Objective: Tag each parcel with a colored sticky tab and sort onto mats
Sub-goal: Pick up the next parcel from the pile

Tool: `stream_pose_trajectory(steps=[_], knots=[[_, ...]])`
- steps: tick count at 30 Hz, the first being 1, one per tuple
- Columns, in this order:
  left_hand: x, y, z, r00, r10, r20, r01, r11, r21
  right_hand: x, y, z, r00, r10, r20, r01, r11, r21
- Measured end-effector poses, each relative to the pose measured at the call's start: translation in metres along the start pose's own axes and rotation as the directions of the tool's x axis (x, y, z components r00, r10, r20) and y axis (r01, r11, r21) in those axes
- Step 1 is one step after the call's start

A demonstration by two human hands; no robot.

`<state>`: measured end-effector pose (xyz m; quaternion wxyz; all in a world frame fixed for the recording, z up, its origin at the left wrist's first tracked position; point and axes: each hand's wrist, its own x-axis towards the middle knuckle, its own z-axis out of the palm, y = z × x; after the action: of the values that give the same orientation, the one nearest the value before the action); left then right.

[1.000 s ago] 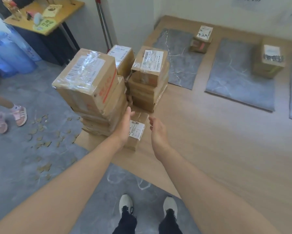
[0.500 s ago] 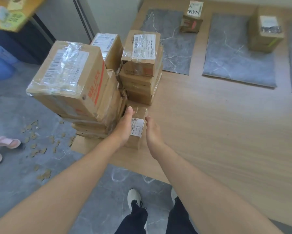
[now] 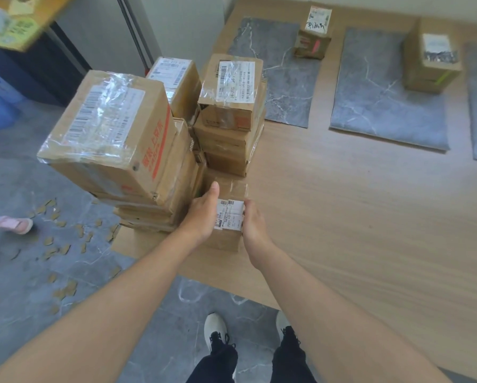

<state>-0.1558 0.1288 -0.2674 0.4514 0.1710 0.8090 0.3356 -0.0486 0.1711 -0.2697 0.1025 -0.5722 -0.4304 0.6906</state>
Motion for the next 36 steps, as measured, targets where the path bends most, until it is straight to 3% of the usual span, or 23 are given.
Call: stream_pose_trajectory(steps=[9,23,29,36], knots=[[0.010,-0.010,0.018,0.999,-0.014,0.029,0.016,0.999,-0.051,0.000,0.003,-0.024,0.998,0.047,-0.035,-0.045,0.997,0.059],[-0.032,0.027,0.049,0.987,0.150,0.065,-0.137,0.975,-0.173,-0.006,0.006,-0.070,0.979,-0.064,-0.193,0.088,0.988,0.123],[0.011,-0.001,0.069,0.981,0.173,0.089,-0.159,0.976,-0.147,-0.034,0.005,-0.082,0.953,-0.090,-0.289,0.143,0.975,0.170],[-0.080,0.066,0.071,0.923,0.323,0.207,-0.296,0.943,-0.152,-0.069,0.004,-0.105,0.904,-0.141,-0.403,0.234,0.953,0.192]])
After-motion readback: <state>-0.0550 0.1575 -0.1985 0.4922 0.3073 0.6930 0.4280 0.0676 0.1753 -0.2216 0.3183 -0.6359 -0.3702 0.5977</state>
